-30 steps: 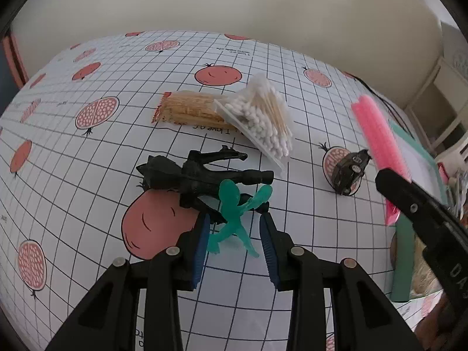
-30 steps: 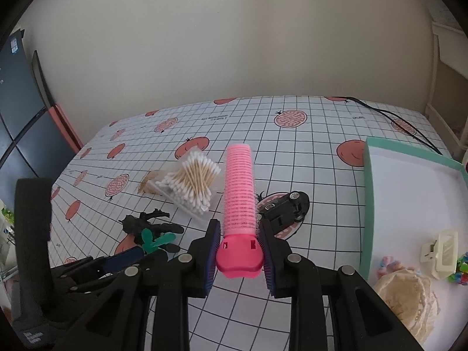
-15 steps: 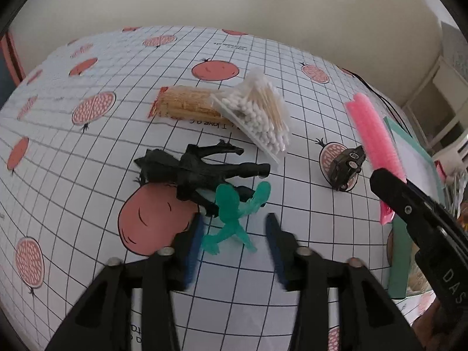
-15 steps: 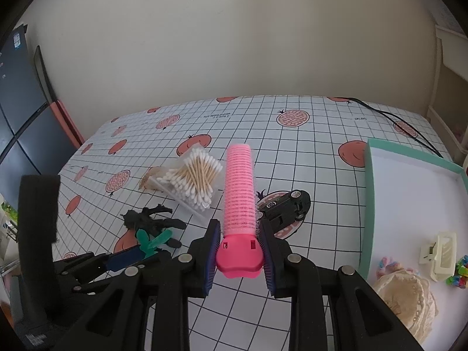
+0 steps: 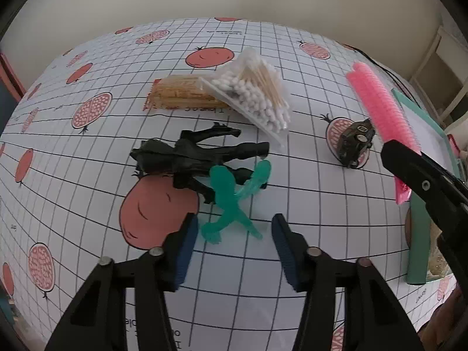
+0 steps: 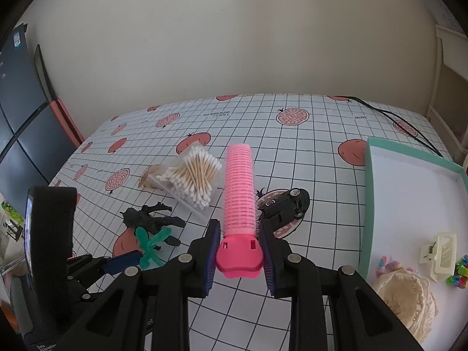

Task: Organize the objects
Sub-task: 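Lift the roller with the right tool while the left tool lifts the green figure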

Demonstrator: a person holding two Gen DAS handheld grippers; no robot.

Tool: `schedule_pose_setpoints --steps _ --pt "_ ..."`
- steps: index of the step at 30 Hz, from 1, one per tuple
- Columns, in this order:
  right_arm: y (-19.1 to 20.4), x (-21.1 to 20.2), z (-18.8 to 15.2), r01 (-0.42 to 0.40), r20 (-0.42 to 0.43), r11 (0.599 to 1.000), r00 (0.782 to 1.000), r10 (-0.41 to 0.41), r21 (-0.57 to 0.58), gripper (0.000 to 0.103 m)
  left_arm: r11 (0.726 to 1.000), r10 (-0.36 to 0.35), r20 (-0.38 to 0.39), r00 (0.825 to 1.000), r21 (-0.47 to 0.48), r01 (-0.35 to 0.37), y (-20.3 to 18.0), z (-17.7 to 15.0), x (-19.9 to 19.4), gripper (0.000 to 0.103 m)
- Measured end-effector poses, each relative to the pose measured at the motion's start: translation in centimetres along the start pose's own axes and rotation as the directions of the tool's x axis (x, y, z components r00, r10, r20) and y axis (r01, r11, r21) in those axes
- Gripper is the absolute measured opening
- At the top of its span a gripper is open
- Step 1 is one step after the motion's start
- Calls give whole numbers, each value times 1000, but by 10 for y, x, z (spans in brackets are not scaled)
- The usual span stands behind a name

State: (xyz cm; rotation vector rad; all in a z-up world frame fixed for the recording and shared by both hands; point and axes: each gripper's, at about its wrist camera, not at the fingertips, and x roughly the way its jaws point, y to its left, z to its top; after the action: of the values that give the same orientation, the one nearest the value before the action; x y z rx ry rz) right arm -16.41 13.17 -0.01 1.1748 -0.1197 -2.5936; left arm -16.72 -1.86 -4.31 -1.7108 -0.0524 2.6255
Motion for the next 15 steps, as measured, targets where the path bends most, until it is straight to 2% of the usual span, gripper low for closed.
schedule_pose_setpoints --steps 9,15 --pt "-1 0 -1 1 -2 1000 1000 -1 -3 29 1000 5 7 1000 -19 -4 8 3 -3 40" --pt "0 0 -1 2 -3 1000 1000 -2 -5 29 999 -5 57 998 -46 8 13 9 -13 39"
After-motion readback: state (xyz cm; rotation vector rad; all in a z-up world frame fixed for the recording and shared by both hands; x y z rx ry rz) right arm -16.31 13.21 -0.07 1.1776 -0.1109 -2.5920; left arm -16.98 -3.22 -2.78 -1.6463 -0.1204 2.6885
